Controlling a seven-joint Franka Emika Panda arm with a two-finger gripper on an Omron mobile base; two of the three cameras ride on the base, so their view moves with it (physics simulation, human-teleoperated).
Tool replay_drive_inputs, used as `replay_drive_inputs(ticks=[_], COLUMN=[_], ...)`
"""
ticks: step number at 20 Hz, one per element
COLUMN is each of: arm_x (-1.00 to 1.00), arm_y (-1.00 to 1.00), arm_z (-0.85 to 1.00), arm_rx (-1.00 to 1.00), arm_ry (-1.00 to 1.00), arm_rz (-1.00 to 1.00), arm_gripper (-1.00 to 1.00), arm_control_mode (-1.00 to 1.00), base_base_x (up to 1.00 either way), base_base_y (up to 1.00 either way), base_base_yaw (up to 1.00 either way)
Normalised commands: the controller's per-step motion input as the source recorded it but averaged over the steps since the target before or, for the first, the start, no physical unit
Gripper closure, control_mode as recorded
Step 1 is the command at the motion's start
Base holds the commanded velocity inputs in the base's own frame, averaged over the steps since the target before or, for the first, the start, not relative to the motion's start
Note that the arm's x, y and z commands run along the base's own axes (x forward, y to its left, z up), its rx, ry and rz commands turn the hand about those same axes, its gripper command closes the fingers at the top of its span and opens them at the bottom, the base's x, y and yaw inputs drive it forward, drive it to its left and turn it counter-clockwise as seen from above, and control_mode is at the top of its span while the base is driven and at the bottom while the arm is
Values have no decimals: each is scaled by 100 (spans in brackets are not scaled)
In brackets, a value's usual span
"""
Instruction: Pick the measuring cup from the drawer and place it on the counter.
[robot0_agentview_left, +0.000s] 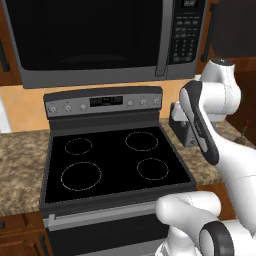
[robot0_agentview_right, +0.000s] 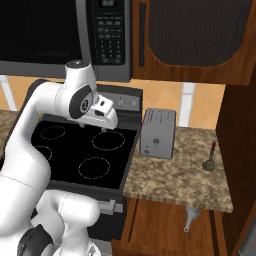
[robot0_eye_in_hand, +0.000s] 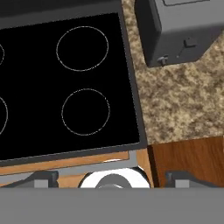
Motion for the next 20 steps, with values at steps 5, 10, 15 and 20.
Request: replay_drive_inputs(ticks=[5, 10, 15, 20], arm_x=[-39, -81, -35, -6], arm_y=[-89, -100, -79, -72], arm_z=[-38, -38, -72, -72], arm_rx=[6, 15, 1, -2], arm_ry=[16, 14, 23, 8], arm_rz=[-32, -34, -23, -11], arm_gripper=[-100, -100, -100, -100], arm_control_mode=[-100, -100, -100, -100], base_base_x=[0, 0, 0, 0], base_base_y=[0, 0, 0, 0], base_base_yaw=[0, 0, 0, 0])
